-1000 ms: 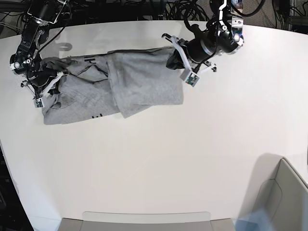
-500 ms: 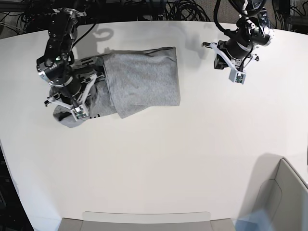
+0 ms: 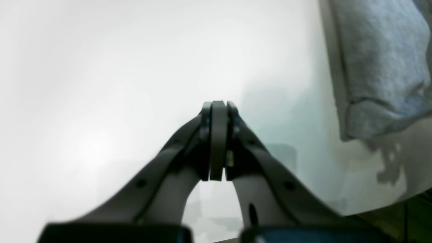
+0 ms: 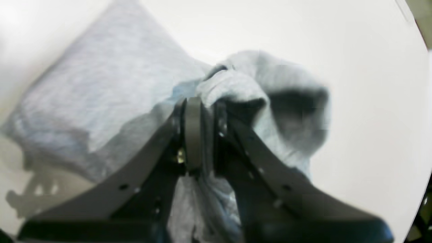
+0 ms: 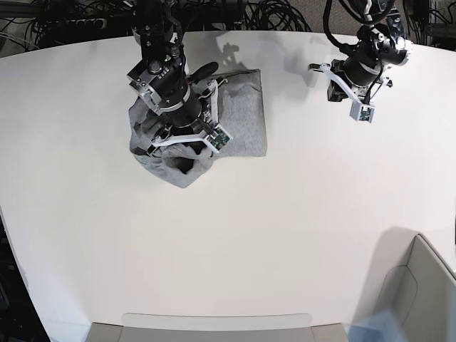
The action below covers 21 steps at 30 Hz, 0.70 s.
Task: Fold the T-shirt properly
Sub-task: 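Press and flatten the folded bundle with the right gripper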
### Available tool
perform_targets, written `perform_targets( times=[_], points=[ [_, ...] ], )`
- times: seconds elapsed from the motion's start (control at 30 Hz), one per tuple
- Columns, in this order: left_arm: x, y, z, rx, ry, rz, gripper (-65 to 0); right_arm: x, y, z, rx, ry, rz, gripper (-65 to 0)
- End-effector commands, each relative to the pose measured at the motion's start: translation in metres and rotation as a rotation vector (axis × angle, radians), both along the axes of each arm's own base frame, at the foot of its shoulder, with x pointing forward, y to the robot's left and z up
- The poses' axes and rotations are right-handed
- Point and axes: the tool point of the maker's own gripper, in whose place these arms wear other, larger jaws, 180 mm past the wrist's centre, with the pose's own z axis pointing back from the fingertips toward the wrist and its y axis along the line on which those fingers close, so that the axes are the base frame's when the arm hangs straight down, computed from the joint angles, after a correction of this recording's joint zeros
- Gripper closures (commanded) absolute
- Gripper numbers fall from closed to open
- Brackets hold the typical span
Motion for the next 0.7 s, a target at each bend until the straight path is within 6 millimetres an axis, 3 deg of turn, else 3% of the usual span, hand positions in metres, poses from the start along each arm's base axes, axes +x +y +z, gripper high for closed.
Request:
perform_targets(
  times=[0.0, 0.13, 0.3, 0.47, 0.6, 0.67],
  points=[
    [0.005, 0.002, 0.007, 0.002, -0.033, 0.0, 0.0, 0.001, 0.013, 0.013, 0.034, -0.041, 0.03, 0.0],
    [0.004, 0.002, 0.005, 0.0, -0.026, 0.003, 0.0, -0.008, 0.034, 0.012, 0.044, -0.032, 0.092, 0.0],
    [0.004, 0.001, 0.003, -0.004, -0.021, -0.001, 0.0, -0.007, 0.051, 0.008, 0.074, -0.029, 0.079, 0.0],
    [0.004, 0.0, 0.003, -0.004, -0.021, -0.002, 0.0, -0.019, 0.068, -0.015, 0.057, 0.039, 0.118, 0.0],
    [0.004, 0.0, 0.003, -0.004, -0.021, -0.002, 0.0, -0.026, 0.069, -0.022, 0.055, 0.063, 0.12, -12.7],
    [0.004, 0.0, 0.003, -0.004, -0.021, -0.002, 0.0, -0.025, 0.069, -0.015, 0.066, 0.045, 0.12, -16.9]
  ],
)
